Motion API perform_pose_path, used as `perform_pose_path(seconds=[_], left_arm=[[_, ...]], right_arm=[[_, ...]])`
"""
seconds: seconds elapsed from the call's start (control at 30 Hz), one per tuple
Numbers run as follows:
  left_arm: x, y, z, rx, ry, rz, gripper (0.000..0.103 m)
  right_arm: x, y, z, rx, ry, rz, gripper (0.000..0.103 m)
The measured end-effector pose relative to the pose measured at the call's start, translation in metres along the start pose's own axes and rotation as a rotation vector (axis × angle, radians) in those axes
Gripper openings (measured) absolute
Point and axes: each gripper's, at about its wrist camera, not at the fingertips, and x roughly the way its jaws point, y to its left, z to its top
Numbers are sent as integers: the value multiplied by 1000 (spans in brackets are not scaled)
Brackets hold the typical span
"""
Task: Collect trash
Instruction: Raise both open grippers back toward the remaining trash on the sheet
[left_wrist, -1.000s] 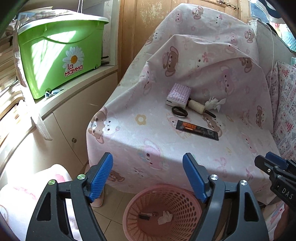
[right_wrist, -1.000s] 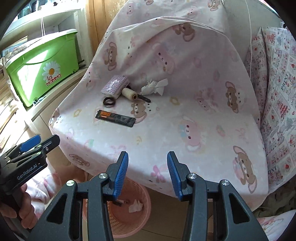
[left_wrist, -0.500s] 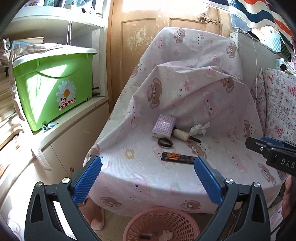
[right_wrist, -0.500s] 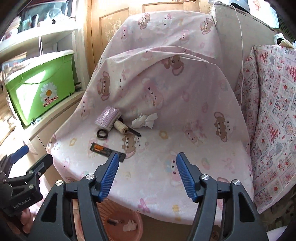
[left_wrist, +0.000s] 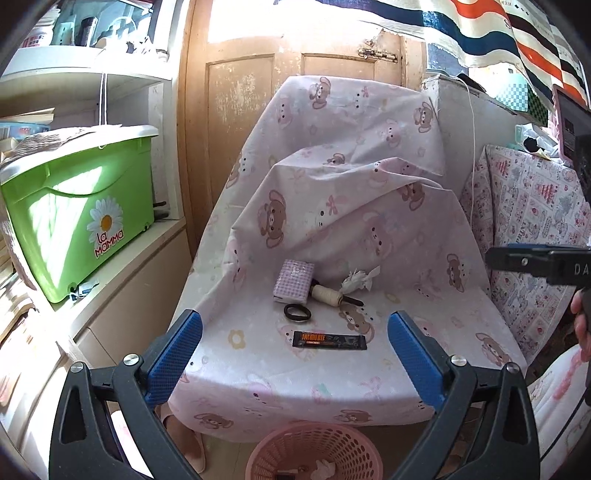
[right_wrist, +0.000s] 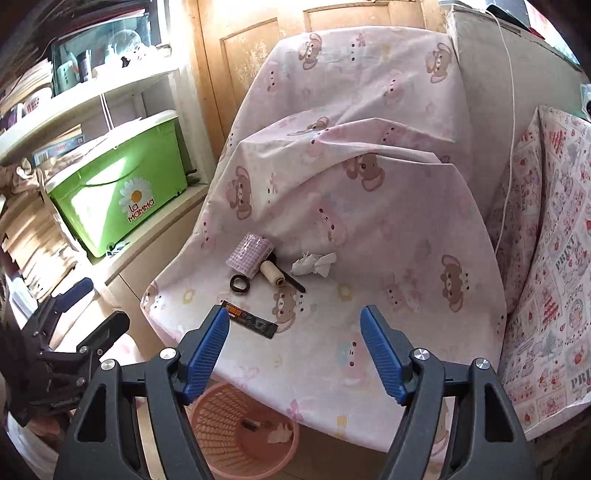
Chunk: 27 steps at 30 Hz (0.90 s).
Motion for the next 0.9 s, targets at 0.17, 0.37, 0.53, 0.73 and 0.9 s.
perform_pose_path(seconds=[0.17,0.37,0.53,0.73,0.9], left_arm=[[-2,5,-3,12,-2,60,100],[11,19,3,-38,33,85,100],[29,32,11,-24,48,124,95],[72,51,11,-72,170,45,89],[108,53,-7,-73,288,-33,79]], right_arm=[[-26,-12,7,-35,-54,-96,75],[-18,-6,7,11,-49,-34,75],[12,17,1,-24,-22,-2,75],[68,27,0,-32,-8,1,65],[110,24,-10,-22,6,15,57]])
